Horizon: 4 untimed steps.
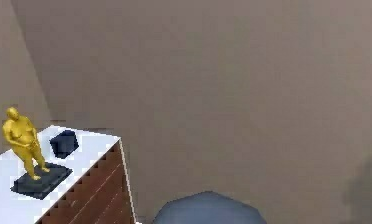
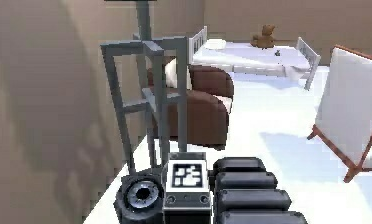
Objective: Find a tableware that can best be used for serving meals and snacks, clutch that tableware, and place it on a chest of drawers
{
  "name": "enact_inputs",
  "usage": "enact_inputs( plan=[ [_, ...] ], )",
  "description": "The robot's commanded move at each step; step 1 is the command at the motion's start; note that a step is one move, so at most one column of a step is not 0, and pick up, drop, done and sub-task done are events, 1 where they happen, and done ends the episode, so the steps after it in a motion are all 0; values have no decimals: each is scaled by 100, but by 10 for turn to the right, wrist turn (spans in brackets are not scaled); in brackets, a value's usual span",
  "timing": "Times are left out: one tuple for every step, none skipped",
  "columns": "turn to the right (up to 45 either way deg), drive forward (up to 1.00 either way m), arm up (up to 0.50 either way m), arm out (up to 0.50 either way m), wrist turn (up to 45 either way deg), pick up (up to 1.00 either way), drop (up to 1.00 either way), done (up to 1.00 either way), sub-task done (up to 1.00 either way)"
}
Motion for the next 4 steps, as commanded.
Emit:
enact_inputs(
  plan=[
    [450, 0, 0, 0, 0, 0, 0, 0, 0],
    [450, 0, 0, 0, 0, 0, 0, 0, 0],
    [360, 0, 0, 0, 0, 0, 0, 0, 0],
    [-450, 0, 0, 0, 0, 0, 0, 0, 0]
  ],
)
